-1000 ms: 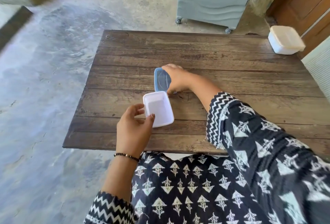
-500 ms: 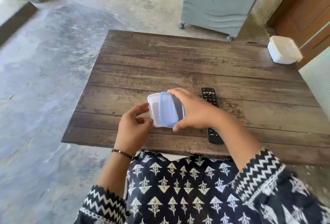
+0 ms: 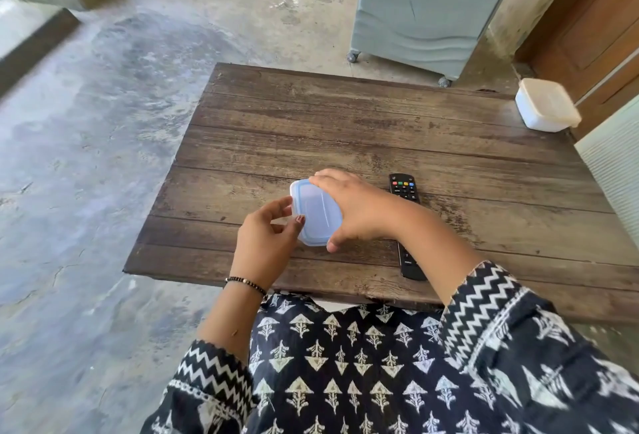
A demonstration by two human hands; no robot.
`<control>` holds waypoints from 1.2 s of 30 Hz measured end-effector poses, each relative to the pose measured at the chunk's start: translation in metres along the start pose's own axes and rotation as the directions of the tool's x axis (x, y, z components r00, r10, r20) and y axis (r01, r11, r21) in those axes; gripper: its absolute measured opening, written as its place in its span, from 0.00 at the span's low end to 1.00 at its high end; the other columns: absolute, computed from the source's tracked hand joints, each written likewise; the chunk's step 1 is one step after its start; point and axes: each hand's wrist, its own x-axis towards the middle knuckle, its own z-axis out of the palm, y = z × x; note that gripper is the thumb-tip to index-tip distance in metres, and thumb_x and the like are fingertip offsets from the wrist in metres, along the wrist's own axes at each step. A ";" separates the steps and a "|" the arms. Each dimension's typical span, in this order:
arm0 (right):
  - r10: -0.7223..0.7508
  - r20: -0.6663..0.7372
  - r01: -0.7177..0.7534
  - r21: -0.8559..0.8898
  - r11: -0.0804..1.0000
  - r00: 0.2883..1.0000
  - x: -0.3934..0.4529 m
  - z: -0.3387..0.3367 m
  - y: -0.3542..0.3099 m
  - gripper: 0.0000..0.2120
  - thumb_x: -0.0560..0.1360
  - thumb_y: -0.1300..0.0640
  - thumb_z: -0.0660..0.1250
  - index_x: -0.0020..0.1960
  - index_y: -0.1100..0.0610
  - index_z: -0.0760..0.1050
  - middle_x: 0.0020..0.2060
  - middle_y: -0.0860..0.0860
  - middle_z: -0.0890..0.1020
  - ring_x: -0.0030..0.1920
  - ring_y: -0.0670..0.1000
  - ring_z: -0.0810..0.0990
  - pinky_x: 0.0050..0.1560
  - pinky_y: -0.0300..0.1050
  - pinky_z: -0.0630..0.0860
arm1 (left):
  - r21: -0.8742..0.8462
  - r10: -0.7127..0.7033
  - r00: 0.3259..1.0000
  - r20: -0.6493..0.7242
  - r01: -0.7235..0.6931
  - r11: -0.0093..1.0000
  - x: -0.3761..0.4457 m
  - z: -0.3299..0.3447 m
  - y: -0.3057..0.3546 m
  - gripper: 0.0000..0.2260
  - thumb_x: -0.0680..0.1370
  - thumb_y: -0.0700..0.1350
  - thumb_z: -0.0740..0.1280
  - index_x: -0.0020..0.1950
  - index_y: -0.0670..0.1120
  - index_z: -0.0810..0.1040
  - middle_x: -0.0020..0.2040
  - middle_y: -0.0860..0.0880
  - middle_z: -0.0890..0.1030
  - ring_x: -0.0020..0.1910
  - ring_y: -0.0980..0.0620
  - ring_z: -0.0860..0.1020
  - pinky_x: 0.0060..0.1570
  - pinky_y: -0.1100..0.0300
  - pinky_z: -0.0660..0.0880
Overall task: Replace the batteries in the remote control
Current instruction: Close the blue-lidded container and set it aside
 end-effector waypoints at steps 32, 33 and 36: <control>-0.030 -0.002 0.030 -0.113 0.993 1.000 0.013 0.000 0.004 0.52 0.61 0.50 0.78 0.75 0.57 0.50 0.76 0.51 0.52 0.74 0.54 0.52 0.72 0.47 0.51 | -0.271 -0.110 0.991 0.070 0.125 0.955 0.006 -0.001 -0.006 0.13 0.74 0.35 0.68 0.58 0.38 0.77 0.45 0.45 0.82 0.34 0.56 0.82 0.32 0.65 0.80; -0.037 -0.002 0.037 -0.077 0.996 0.999 0.012 0.002 0.007 0.52 0.62 0.50 0.77 0.75 0.56 0.49 0.76 0.50 0.49 0.75 0.52 0.49 0.72 0.45 0.48 | -0.279 -0.122 0.990 0.071 0.137 0.950 0.006 0.000 -0.006 0.15 0.74 0.35 0.68 0.60 0.37 0.76 0.47 0.44 0.81 0.36 0.54 0.82 0.32 0.64 0.80; -0.030 -0.041 0.034 0.115 0.993 0.999 0.008 0.014 0.018 0.52 0.63 0.50 0.77 0.75 0.56 0.48 0.76 0.49 0.47 0.75 0.48 0.46 0.72 0.43 0.45 | -0.327 -0.156 0.985 0.072 0.171 0.930 0.004 0.001 -0.002 0.22 0.74 0.34 0.67 0.67 0.40 0.69 0.47 0.46 0.79 0.39 0.51 0.80 0.31 0.63 0.80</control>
